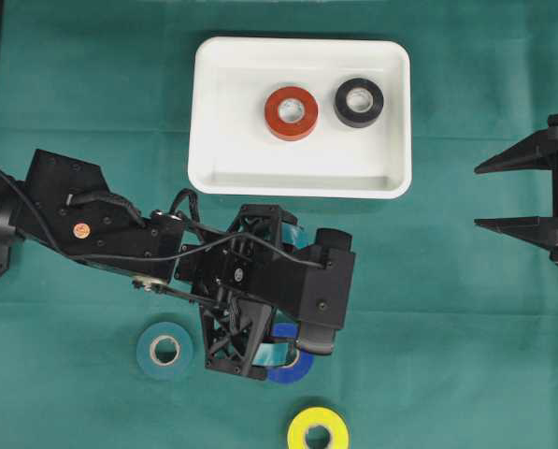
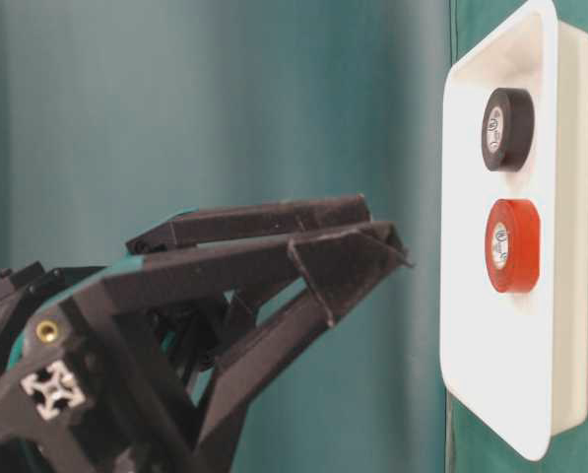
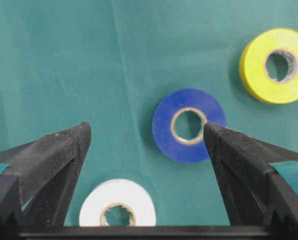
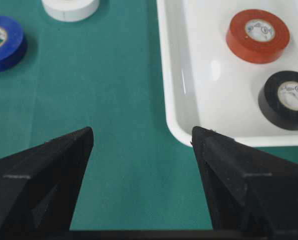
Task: Pick up the tape from a random location and place it into the white case.
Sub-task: 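Lower the open left gripper over the blue tape roll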
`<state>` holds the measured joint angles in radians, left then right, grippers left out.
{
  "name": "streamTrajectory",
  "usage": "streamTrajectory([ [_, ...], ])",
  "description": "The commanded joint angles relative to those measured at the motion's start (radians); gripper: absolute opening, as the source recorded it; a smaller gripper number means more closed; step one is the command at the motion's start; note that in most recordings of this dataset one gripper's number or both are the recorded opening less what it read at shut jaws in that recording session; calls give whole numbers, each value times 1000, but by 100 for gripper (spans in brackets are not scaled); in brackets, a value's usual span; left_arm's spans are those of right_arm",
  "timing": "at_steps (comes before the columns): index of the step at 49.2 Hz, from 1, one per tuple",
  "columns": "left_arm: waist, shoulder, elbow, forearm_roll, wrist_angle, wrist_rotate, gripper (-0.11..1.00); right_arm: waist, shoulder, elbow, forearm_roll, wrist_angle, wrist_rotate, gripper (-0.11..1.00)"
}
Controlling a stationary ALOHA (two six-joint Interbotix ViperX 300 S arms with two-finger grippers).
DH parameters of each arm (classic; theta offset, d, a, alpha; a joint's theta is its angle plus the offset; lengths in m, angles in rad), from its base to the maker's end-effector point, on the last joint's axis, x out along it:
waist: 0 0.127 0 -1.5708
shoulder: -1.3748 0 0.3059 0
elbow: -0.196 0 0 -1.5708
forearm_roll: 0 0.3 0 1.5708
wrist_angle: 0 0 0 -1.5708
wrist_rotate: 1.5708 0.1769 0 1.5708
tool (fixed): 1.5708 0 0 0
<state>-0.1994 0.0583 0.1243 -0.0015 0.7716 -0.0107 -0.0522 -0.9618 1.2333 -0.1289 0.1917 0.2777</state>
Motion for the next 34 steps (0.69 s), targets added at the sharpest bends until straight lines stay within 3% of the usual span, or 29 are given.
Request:
streamTrajectory([
  [1,2,-12,-18,3,-6,-2,98,2,8,-26,-2,-3,-2,76],
  [34,2,31,9,2,-35,-2,98,2,9,-26,-2,-3,-2,76],
])
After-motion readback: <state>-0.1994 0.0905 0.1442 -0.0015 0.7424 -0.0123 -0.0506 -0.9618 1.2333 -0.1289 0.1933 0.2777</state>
